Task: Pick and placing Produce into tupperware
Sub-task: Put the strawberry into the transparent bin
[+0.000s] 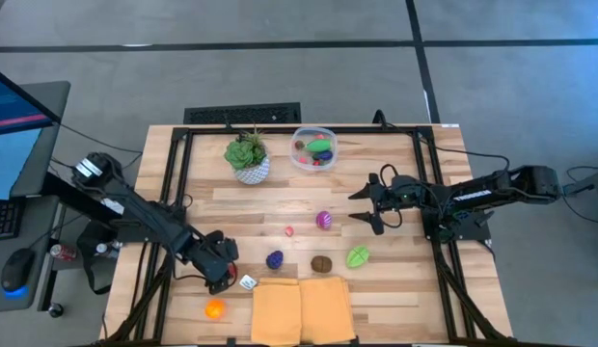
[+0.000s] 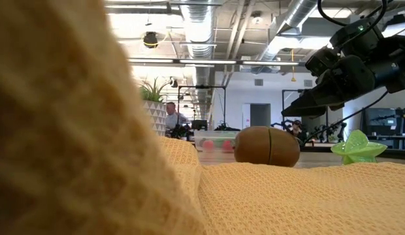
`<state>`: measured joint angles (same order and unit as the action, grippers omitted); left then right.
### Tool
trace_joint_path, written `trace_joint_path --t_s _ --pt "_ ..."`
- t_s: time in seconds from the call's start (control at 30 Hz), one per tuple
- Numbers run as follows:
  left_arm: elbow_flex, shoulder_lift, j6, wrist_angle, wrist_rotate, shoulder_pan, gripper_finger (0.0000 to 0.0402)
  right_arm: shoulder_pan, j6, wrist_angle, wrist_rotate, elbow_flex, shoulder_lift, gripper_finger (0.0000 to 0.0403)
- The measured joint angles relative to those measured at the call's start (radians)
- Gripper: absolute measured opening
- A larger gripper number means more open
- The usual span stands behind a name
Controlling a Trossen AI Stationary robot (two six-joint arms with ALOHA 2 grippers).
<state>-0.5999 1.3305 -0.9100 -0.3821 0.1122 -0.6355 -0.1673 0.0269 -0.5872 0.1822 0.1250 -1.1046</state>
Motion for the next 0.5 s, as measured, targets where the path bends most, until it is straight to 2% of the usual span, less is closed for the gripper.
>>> trace_joint_path --t_s 0.27,0.5 --pt "-0.004 0.133 -0.006 0.043 -0.026 -0.008 0.0233 0.000 0.000 0.004 0.000 0.000 0.000 0.0315" --pt "-0.001 0.113 -0.018 0.047 -0.016 -0.013 0.0233 0.000 0.001 0.004 0.000 0.000 0.000 0.0315"
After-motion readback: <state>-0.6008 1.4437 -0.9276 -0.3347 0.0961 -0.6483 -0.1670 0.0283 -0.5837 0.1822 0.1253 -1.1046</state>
